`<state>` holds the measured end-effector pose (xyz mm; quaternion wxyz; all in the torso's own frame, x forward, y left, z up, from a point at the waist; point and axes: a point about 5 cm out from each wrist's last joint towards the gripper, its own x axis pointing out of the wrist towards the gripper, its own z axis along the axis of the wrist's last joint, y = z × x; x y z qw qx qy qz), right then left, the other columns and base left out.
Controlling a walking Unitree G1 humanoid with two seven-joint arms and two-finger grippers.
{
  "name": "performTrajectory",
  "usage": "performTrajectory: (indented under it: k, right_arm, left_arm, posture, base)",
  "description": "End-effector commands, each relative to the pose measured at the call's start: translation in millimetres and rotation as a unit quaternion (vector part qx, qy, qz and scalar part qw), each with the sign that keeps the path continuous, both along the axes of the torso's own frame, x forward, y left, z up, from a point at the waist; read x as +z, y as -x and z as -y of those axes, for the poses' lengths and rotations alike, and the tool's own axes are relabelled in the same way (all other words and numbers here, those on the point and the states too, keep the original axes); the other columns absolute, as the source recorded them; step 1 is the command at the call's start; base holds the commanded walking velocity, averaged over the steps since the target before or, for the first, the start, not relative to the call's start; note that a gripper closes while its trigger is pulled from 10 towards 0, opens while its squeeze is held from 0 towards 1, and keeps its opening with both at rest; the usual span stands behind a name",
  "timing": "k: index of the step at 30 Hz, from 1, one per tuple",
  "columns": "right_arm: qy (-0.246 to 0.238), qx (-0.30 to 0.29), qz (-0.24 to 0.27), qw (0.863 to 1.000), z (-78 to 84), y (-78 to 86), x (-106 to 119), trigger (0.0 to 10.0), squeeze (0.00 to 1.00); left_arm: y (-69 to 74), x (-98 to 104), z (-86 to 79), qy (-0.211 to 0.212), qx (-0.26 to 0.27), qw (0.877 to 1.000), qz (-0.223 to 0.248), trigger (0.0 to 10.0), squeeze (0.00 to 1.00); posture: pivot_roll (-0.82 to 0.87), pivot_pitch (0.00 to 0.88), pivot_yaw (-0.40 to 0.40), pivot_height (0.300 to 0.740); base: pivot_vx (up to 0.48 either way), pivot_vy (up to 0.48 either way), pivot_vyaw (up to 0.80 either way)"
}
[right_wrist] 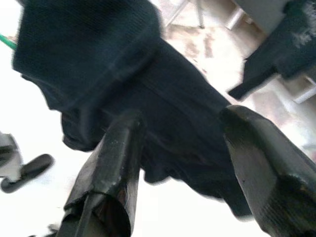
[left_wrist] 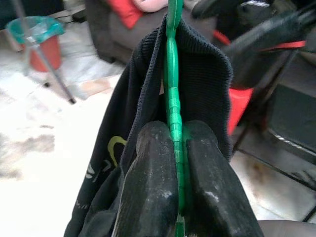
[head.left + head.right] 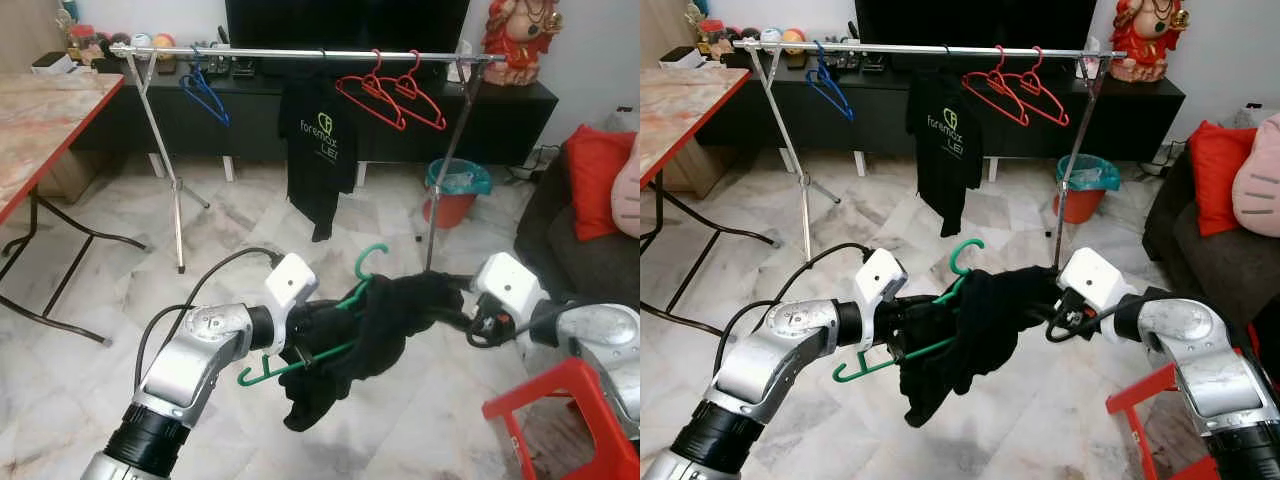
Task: Hang hanger
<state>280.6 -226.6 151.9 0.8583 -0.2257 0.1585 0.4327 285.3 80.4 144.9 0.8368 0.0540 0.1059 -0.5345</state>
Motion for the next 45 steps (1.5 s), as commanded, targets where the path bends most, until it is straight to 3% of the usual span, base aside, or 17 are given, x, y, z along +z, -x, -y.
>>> performTrajectory:
  k: [1,7,16,23,30,41,42,43,45]
  right_arm:
    - [-0.015,0.034,-0.009,0.999,-2.0,4.3,3.2,10.0,0.0]
    - [0.011,0.097,-0.036,0.995,3.7,12.2,-4.5,10.0,0.0]
    - [0.024,0.133,0.021,0.991,13.2,7.8,15.4,10.0,0.0]
    - [0.027,0.139,0.028,0.989,13.2,5.0,13.9,10.0,0.0]
    - [0.037,0.166,-0.001,0.985,11.3,6.7,3.4,10.0,0.0]
    - [0.01,0.201,-0.052,0.978,6.8,5.2,-5.8,10.0,0.0]
    - [0.006,0.205,-0.056,0.977,6.3,5.6,-6.5,8.9,0.0]
    - [0.005,0.206,-0.056,0.977,6.0,5.6,-6.8,8.9,0.0]
    - [0.008,0.205,-0.063,0.977,6.0,4.8,-9.7,2.7,0.0]
  left_arm:
    - [6.9,11.6,8.3,0.023,-0.039,0.999,0.017,10.0,0.0]
    - [14.3,12.2,7.0,0.013,-0.086,0.996,0.012,10.0,0.0]
    - [20.6,14.5,6.4,0.003,-0.124,0.992,0.008,10.0,0.0]
    - [25.7,16.1,9.5,0.004,-0.146,0.989,0.006,10.0,0.0]
    - [28.0,17.3,8.1,0.003,-0.157,0.988,0.002,10.0,0.0]
    - [28.9,19.8,12.5,0.0,-0.172,0.985,0.007,10.0,0.0]
    - [29.5,20.1,12.9,0.001,-0.174,0.985,0.007,10.0,0.0]
    - [29.6,20.2,12.9,0.001,-0.175,0.985,0.007,10.0,0.0]
    - [29.7,20.4,13.0,0.0,-0.176,0.984,0.008,10.0,0.0]
  posture:
    - [-0.01,0.0,-0.042,0.74]
    - [0.0,0.0,-0.041,0.74]
    - [-0.01,0.0,-0.039,0.74]
    - [0.0,0.0,-0.04,0.74]
    - [0.0,0.0,-0.04,0.74]
    - [0.02,0.0,-0.044,0.74]
    - [0.01,0.0,-0.045,0.74]
    - [0.01,0.0,-0.045,0.74]
    - [0.01,0.0,-0.045,0.74]
  base:
    - [0.0,0.0,0.0]
    - [0.0,0.0,0.0]
    - [0.0,0.0,0.0]
    - [0.0,0.0,0.0]
    - [0.0,0.0,0.0]
    - [0.0,0.0,0.0]
    - [0.0,0.0,0.0]
    - [0.0,0.0,0.0]
    - [0.0,0.0,0.0]
